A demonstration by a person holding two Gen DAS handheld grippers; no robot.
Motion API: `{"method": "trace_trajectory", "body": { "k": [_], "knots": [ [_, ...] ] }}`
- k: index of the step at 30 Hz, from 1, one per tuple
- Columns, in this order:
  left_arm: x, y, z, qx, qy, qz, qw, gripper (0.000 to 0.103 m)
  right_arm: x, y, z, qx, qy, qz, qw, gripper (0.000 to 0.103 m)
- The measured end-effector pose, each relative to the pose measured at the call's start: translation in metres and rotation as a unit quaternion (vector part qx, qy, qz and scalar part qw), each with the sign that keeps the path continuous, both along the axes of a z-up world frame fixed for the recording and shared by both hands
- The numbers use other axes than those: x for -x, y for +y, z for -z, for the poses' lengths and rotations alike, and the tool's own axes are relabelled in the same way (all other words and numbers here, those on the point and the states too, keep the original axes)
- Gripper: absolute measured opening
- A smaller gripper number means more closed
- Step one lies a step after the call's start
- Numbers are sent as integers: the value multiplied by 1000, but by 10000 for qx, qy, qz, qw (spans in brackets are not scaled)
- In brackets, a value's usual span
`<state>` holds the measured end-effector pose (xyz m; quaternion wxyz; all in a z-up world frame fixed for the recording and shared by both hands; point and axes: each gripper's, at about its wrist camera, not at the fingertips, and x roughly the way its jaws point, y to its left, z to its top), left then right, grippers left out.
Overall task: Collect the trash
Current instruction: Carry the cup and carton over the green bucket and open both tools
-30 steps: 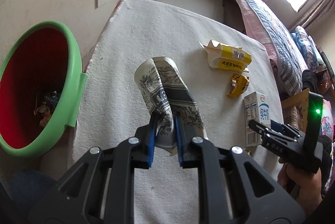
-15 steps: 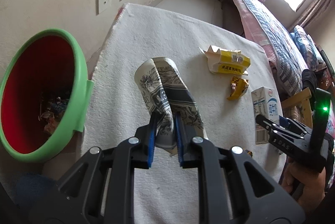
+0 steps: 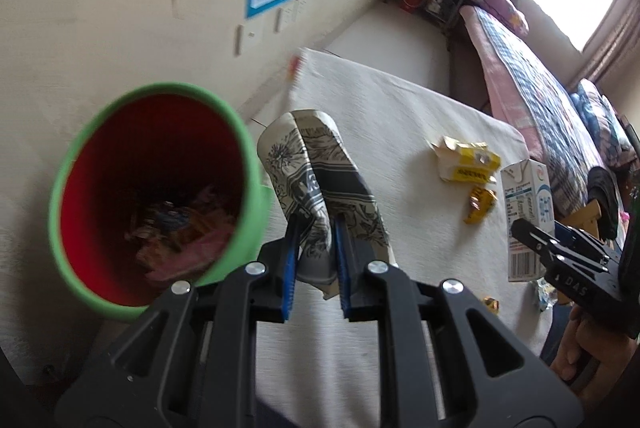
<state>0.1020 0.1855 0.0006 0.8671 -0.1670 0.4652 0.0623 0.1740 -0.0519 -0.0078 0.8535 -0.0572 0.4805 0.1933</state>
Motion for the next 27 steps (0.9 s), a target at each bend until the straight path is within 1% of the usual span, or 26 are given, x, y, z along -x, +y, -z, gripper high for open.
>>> {"method": "trace_trajectory", "body": {
  "k": [8, 15, 20, 22, 27],
  "knots": [
    [23, 57, -11, -126, -69, -477, 9988, 16, 7, 73, -13, -205, -77, -619, 9978, 52],
    [45, 99, -12, -117, -80, -788, 9968, 16, 16, 139, -17, -375, -123, -1217, 9918, 52],
    [58, 123, -9, -45, -85, -961, 9953, 16, 22, 184, -17, -481, -119, -1645, 9851, 52],
    [62, 133, -9, 48, -130, -1002, 9949, 16, 24, 203, -13, -460, -96, -1831, 9820, 52],
    [70, 151, -6, 166, -217, -1145, 9930, 16, 31, 231, -3, -440, -16, -2081, 9771, 52]
  ]
}}
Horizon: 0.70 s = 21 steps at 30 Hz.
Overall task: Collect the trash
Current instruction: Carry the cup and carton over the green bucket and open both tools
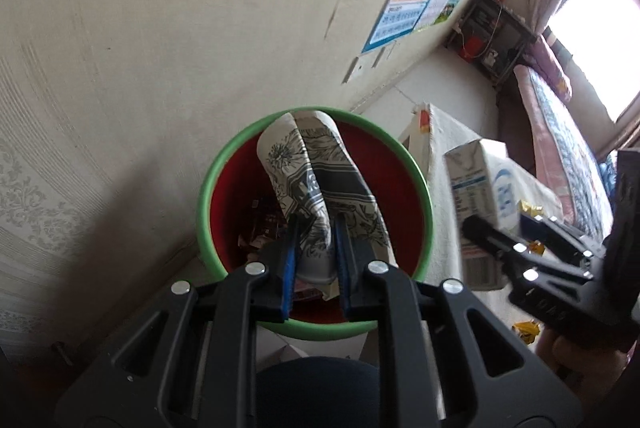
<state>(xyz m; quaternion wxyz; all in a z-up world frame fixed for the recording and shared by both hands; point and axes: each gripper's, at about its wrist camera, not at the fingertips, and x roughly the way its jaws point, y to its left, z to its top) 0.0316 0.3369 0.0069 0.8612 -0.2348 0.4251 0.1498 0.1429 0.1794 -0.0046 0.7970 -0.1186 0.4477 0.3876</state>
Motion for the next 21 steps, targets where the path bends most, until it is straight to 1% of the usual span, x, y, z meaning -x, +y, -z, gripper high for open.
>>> {"method": "trace_trajectory", "body": {
  "k": [7, 15, 16, 17, 18, 19, 20, 21],
  "knots": [
    [0, 10, 5, 90, -32, -51, 9999, 16, 4, 28, 15, 100, 49, -214, 9997, 52],
    [-4, 17, 5, 186, -101, -64, 9998, 17, 3, 45, 21, 183, 51, -384, 9991, 54],
    [-4, 17, 4, 186, -118, -64, 9997, 22, 4, 46, 21, 194, 47, -400, 9990, 55],
    [-3, 18, 3, 178, -152, -98, 9997, 39, 4, 47, 22, 201, 48, -413, 9989, 55],
    [-2, 19, 2, 179, -192, -139, 9996, 50, 4, 47, 23, 212, 57, -424, 9989, 58],
    [0, 21, 1, 187, -258, -195, 9993, 65, 5, 47, 24, 248, 93, -471, 9985, 69],
    [2, 23, -1, 204, -333, -253, 9989, 68, 6, 47, 25, 262, 76, -488, 9984, 74],
    [3, 24, -1, 230, -370, -304, 9986, 68, 7, 46, 25, 264, 32, -473, 9985, 75]
  ]
}}
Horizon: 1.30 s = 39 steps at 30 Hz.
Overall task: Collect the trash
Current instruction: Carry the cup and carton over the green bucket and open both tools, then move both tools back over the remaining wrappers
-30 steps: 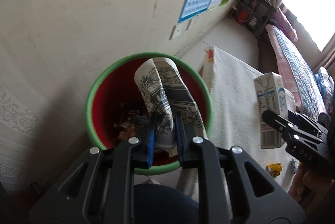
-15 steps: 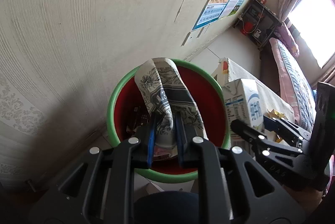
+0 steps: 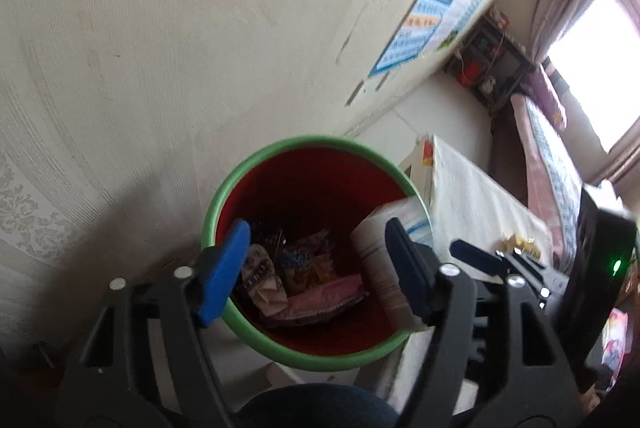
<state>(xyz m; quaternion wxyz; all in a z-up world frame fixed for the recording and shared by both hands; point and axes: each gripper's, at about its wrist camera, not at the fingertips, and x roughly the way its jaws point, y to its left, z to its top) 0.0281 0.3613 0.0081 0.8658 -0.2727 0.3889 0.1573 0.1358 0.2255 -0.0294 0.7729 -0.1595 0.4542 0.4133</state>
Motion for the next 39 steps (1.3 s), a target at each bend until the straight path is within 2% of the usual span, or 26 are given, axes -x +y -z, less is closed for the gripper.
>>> {"method": "trace_trajectory", "body": {
  "k": [2, 8, 17, 24, 32, 39],
  "knots": [
    [2, 2, 0, 1, 11, -93, 10000, 82, 2, -1, 1, 58, -57, -17, 10000, 83],
    [9, -2, 0, -29, 24, -199, 9998, 96, 3, -12, -1, 79, -107, 118, 9998, 91],
    [8, -19, -4, -19, 48, -128, 9999, 97, 4, -41, -13, -26, -115, 336, 9994, 93],
    [-1, -59, -8, -56, 58, 270, 9996, 97, 11, -88, -27, -118, -168, 612, 9979, 93],
    [-21, -128, -7, -77, 86, 974, 9952, 97, 15, -185, -26, 102, -230, 1183, 9927, 93],
    [-40, -206, -2, -64, 150, 1696, 9854, 97, 16, -281, -20, 456, -335, 1730, 9833, 93]
  ]
}}
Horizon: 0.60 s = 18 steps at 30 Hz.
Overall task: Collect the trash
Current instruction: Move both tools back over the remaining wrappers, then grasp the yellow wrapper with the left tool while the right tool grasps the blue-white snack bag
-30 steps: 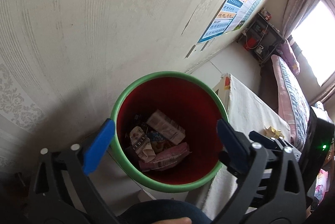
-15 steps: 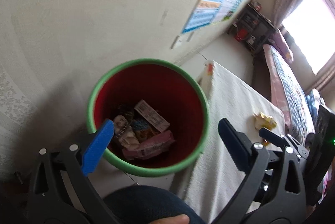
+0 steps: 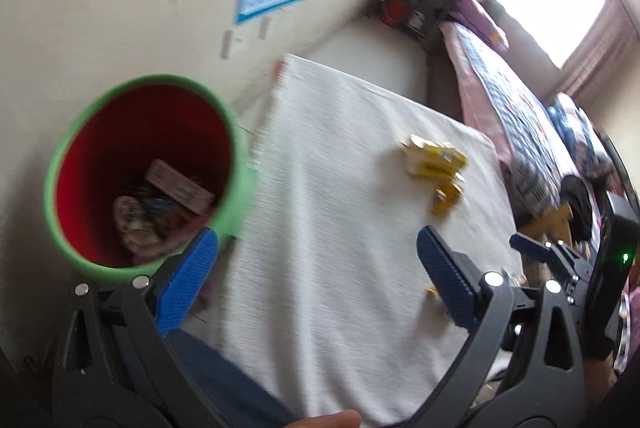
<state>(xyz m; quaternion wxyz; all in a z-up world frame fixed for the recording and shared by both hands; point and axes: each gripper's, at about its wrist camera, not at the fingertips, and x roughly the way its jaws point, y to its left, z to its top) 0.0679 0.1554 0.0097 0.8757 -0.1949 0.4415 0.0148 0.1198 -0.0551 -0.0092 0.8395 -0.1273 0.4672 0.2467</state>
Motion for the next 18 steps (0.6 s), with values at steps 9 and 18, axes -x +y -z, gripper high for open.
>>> {"method": "trace_trajectory", "body": {
  "k": [9, 18],
  "knots": [
    [-20, -93, 14, 7, 188, 917, 9956, 97, 6, -103, 5, 414, -137, 644, 9970, 93],
    [-26, -170, 40, -122, 570, 1699, 9837, 97, 2, -152, 22, 735, 149, 1072, 9914, 93]
  ]
}}
